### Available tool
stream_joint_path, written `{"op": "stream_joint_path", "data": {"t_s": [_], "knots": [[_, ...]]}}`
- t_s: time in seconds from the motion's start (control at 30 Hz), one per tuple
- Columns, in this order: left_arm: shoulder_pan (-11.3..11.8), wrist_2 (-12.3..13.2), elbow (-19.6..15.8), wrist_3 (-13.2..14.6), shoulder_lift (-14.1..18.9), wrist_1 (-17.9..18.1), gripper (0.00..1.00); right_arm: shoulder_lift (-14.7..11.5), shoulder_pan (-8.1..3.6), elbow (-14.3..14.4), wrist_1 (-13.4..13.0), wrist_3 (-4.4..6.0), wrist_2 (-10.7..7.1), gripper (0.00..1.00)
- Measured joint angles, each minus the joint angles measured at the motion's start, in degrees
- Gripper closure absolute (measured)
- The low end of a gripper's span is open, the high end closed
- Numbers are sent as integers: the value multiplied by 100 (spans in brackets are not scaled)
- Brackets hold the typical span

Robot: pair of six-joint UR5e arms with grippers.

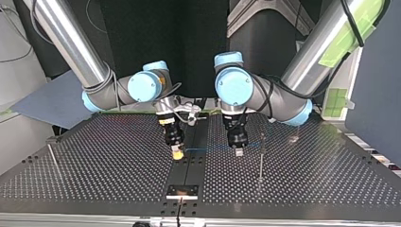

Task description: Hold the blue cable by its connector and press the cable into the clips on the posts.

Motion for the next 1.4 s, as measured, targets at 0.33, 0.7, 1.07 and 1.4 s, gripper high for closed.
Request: {"op": "stream_joint_path", "data": {"t_s": [0.33, 0.7, 1.07, 1.4], "knots": [[-110, -5, -38, -230, -39, 8, 99, 2, -33, 69, 48, 1, 12, 100], [-241, 62, -541, -277, -435, 394, 99, -2, -80, 564, 87, -1, 131, 100], [-441, 91, -835, -204, -715, 865, 99, -7, -209, 1123, 60, -116, 359, 100], [-661, 51, -1035, -120, -1064, 1254, 99, -34, -344, 1696, -92, -254, 542, 100]]}}
